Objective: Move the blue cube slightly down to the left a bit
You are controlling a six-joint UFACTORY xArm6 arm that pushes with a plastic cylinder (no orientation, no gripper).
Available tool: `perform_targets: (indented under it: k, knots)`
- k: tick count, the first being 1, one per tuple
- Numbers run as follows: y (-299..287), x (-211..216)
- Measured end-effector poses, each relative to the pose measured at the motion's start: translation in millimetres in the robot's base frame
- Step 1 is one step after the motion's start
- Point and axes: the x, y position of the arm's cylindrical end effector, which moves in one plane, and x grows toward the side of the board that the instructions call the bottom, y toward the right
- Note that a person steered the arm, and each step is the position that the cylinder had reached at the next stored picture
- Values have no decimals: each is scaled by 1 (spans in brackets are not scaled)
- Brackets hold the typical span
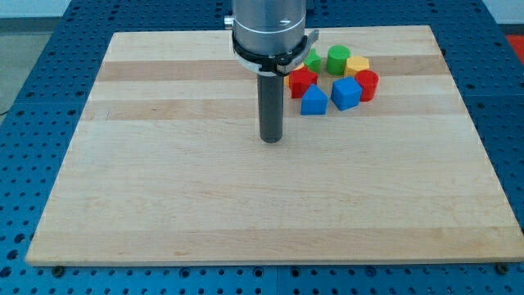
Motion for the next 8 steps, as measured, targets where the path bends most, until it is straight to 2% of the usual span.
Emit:
perform_targets:
  k: [1, 2, 3, 5, 6, 8]
  knots:
    - [0, 0]
    - [37, 7]
    - [98, 4]
    - [158, -35]
    - [158, -55]
    - [157, -59]
